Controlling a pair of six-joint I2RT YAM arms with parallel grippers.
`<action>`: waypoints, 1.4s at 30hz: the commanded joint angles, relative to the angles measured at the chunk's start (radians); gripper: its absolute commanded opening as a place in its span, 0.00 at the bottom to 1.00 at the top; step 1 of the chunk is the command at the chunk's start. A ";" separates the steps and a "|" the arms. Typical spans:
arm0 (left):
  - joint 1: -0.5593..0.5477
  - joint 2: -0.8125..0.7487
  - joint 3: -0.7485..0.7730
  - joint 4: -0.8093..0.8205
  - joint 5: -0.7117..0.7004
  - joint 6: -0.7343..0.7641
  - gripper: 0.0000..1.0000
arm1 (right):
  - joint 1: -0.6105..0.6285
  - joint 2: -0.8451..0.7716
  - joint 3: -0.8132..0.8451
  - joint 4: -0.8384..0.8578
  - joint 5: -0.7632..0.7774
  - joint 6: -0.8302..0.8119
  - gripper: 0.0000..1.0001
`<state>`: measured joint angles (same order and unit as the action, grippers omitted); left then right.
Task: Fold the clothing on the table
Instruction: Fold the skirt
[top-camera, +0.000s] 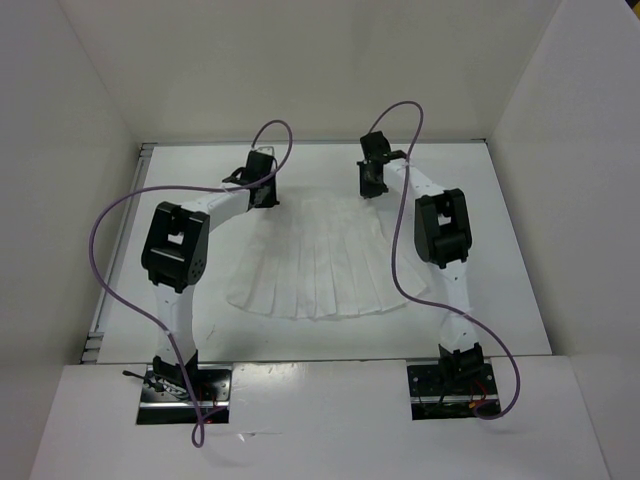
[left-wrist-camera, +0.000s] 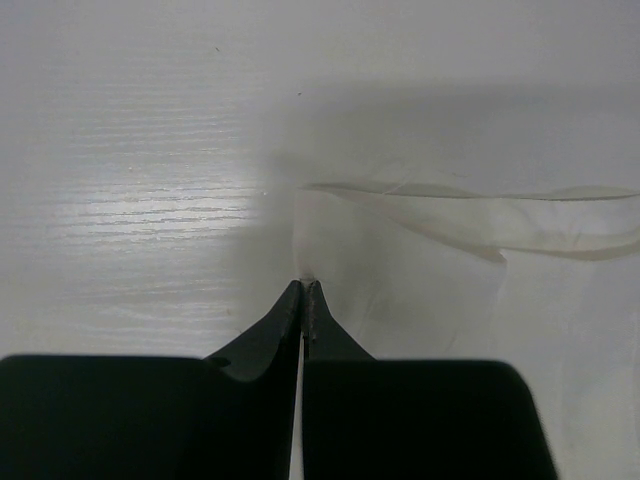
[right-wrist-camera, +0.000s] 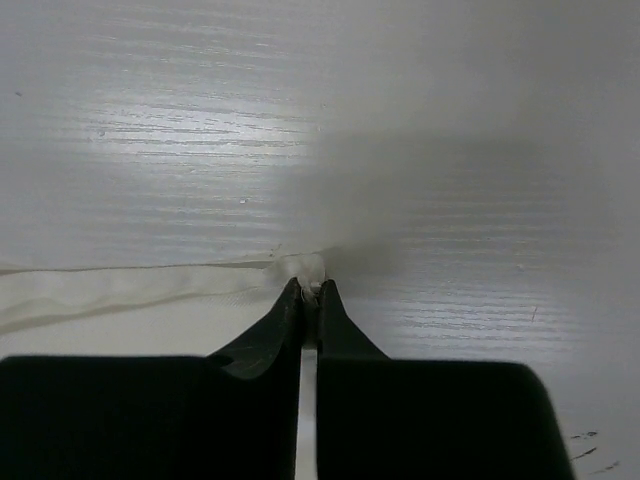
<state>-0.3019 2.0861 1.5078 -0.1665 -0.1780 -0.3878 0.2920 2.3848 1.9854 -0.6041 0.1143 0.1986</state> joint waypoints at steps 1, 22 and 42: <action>0.020 0.025 0.045 0.005 0.037 0.013 0.00 | -0.017 0.004 -0.011 -0.014 -0.055 0.004 0.00; 0.296 -0.031 0.057 0.154 0.632 -0.198 0.00 | -0.139 -0.237 -0.018 -0.020 -0.251 0.062 0.00; 0.316 -0.214 0.489 -0.128 0.657 -0.109 0.00 | -0.159 -0.320 0.555 -0.358 -0.269 0.064 0.01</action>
<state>-0.0132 1.8847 2.1956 -0.2985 0.5484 -0.5453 0.1703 2.0575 2.7441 -0.8948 -0.1791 0.2901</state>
